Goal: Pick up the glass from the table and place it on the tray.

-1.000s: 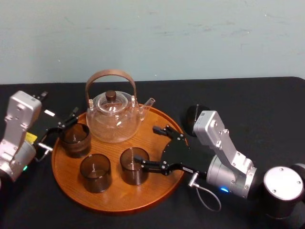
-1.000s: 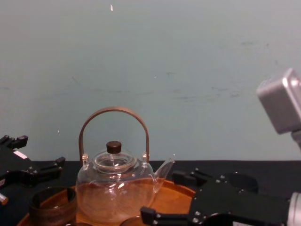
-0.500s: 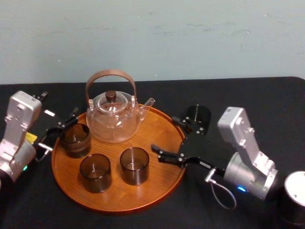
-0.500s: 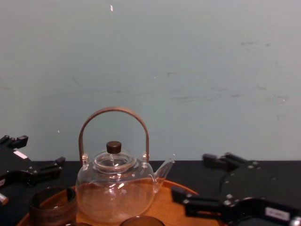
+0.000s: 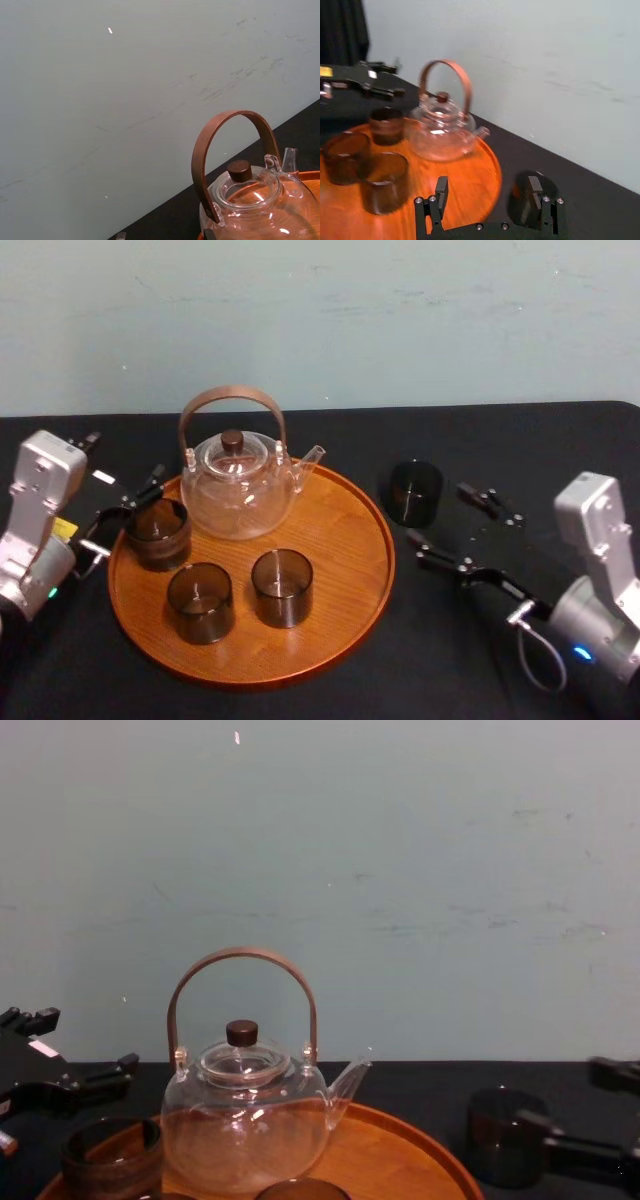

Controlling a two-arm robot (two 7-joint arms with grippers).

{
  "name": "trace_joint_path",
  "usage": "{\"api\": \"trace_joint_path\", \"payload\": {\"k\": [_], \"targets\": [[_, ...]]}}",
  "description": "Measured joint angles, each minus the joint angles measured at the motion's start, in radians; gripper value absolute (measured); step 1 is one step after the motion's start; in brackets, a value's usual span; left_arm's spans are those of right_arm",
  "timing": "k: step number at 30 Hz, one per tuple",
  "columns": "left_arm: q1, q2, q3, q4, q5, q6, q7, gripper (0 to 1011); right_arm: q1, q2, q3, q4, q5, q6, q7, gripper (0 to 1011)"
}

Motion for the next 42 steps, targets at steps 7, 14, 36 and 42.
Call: {"api": "trace_joint_path", "payload": {"k": [7, 14, 36, 42], "targets": [[0.0, 0.0, 0.0, 0.0, 0.0, 0.0, 0.0, 1001, -0.038, -0.004, 0.063, 0.009, -0.001, 0.005, -0.035, 1003], [0.0, 0.0, 0.0, 0.0, 0.0, 0.0, 0.0, 1001, -0.026, -0.024, 0.089, 0.05, -0.009, 0.021, -0.038, 1002], [0.0, 0.0, 0.0, 0.0, 0.0, 0.0, 0.0, 1001, 0.142, -0.081, 0.061, 0.241, -0.036, 0.036, 0.029, 1003], [0.0, 0.0, 0.0, 0.0, 0.0, 0.0, 0.0, 1001, 0.192, -0.099, 0.033, 0.304, -0.037, 0.027, 0.051, 1002]]}}
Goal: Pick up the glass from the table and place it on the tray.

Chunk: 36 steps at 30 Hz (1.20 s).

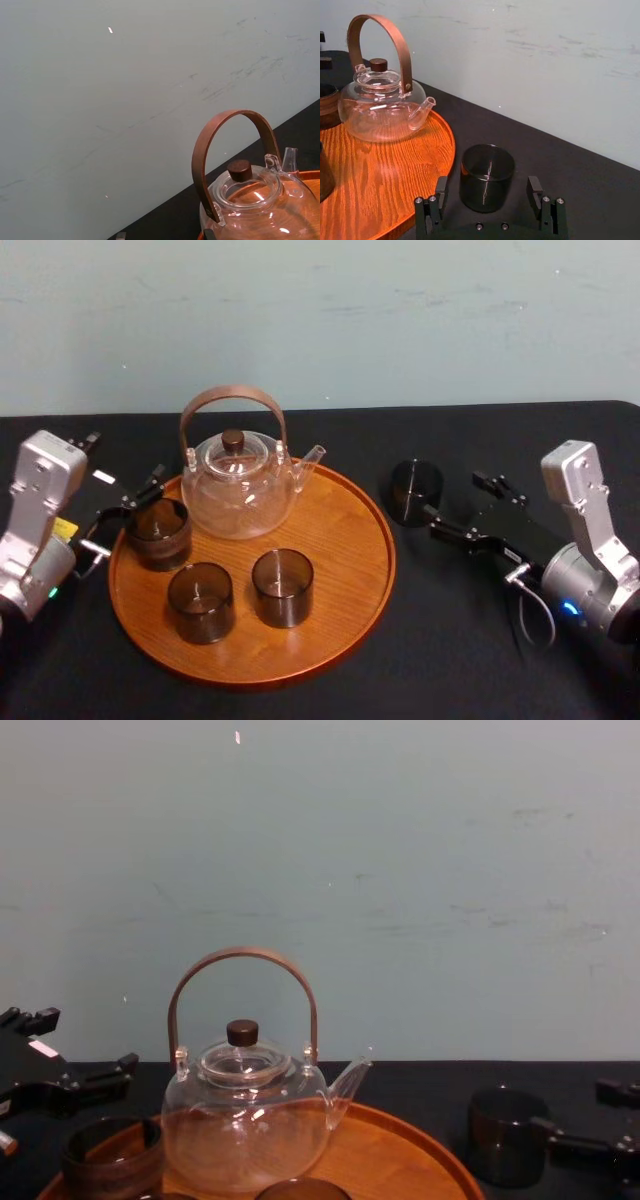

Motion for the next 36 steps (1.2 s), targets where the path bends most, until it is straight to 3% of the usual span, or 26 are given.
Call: {"api": "trace_joint_path", "payload": {"k": [13, 36], "targets": [[0.0, 0.0, 0.0, 0.0, 0.0, 0.0, 0.0, 1001, 0.065, -0.012, -0.034, 0.079, -0.005, -0.003, 0.024, 1002], [0.0, 0.0, 0.0, 0.0, 0.0, 0.0, 0.0, 1001, 0.132, -0.026, -0.059, 0.169, 0.008, -0.018, 0.052, 1002]]}}
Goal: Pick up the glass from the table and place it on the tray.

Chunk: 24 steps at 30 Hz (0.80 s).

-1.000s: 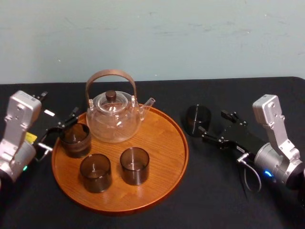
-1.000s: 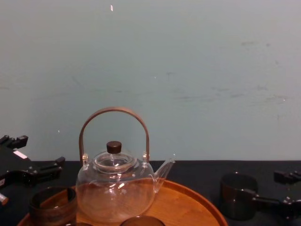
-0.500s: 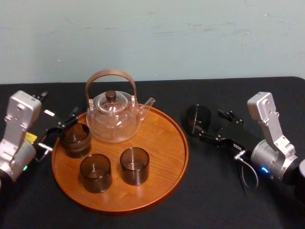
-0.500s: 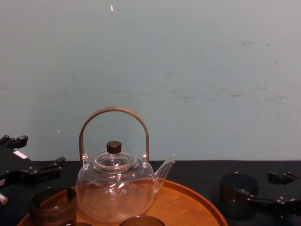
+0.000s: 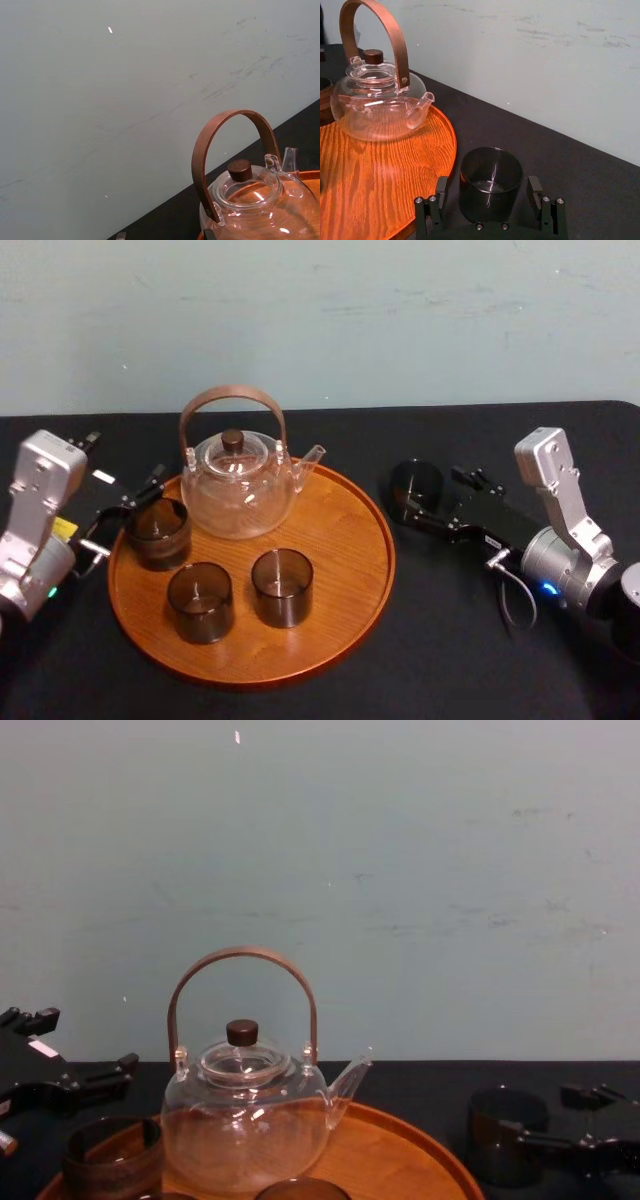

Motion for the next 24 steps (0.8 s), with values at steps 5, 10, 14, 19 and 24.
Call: {"api": "trace_joint_path", "payload": {"k": [5, 10, 14, 19, 24], "targets": [[0.0, 0.0, 0.0, 0.0, 0.0, 0.0, 0.0, 1001, 0.03, -0.01, -0.007, 0.045, 0.006, -0.013, 0.014, 1002], [0.0, 0.0, 0.0, 0.0, 0.0, 0.0, 0.0, 1001, 0.055, -0.02, -0.015, 0.083, 0.008, -0.027, 0.024, 1002], [0.0, 0.0, 0.0, 0.0, 0.0, 0.0, 0.0, 1001, 0.073, -0.028, -0.022, 0.111, 0.009, -0.038, 0.03, 1002], [0.0, 0.0, 0.0, 0.0, 0.0, 0.0, 0.0, 1001, 0.096, -0.038, -0.03, 0.144, 0.008, -0.05, 0.036, 1002], [0.0, 0.0, 0.0, 0.0, 0.0, 0.0, 0.0, 1001, 0.11, -0.043, -0.036, 0.166, 0.005, -0.056, 0.04, 1002]]}}
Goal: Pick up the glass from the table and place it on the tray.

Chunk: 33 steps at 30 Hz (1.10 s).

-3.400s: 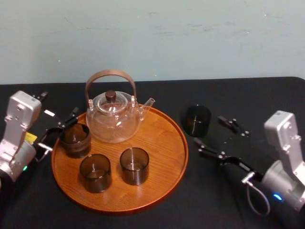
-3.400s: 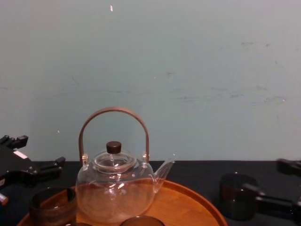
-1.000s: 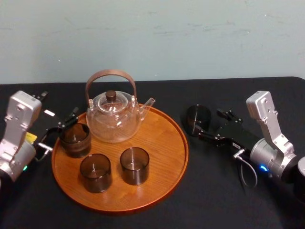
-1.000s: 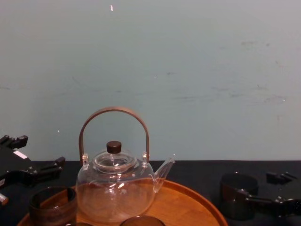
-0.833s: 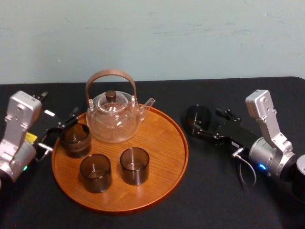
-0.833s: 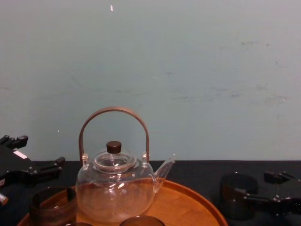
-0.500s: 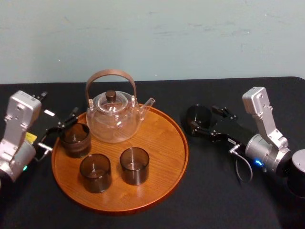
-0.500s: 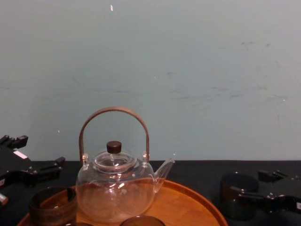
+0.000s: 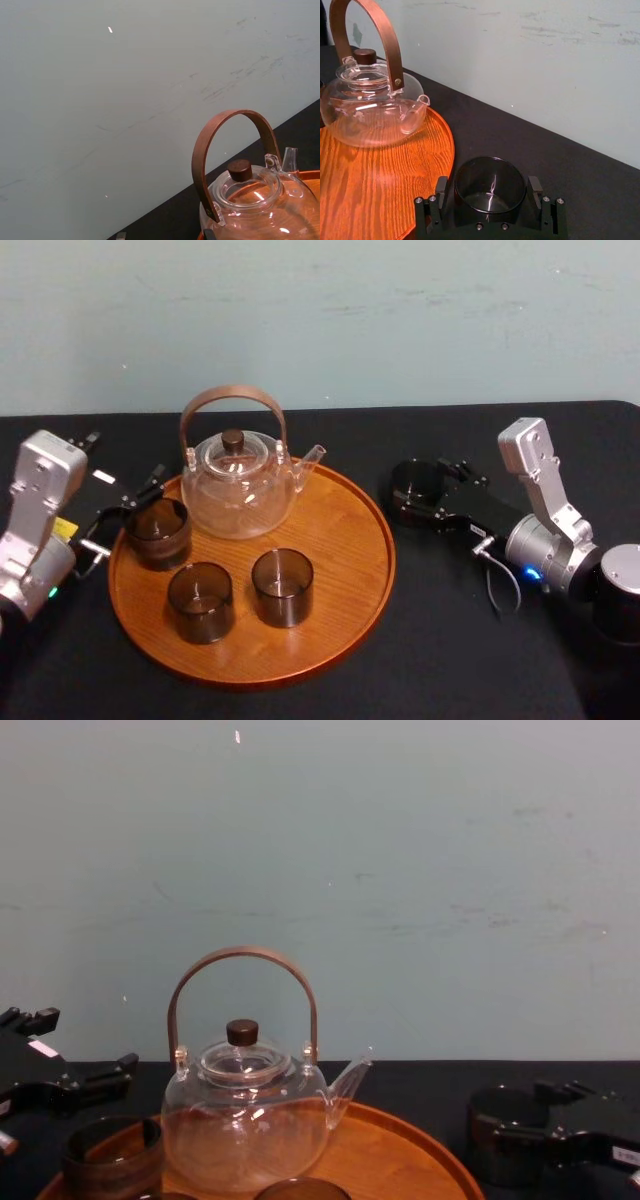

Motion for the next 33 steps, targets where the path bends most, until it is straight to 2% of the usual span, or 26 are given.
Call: {"api": "trace_joint_path", "payload": {"k": [10, 20, 26, 33], "targets": [[0.0, 0.0, 0.0, 0.0, 0.0, 0.0, 0.0, 1001, 0.024, -0.008, -0.007, 0.042, -0.01, -0.014, 0.003, 1002], [0.0, 0.0, 0.0, 0.0, 0.0, 0.0, 0.0, 1001, 0.023, -0.008, -0.007, 0.04, -0.01, -0.013, 0.003, 1003], [0.0, 0.0, 0.0, 0.0, 0.0, 0.0, 0.0, 1001, 0.022, -0.007, -0.006, 0.038, -0.01, -0.012, 0.003, 901], [0.0, 0.0, 0.0, 0.0, 0.0, 0.0, 0.0, 1001, 0.021, -0.007, -0.005, 0.037, -0.01, -0.012, 0.003, 898]]}}
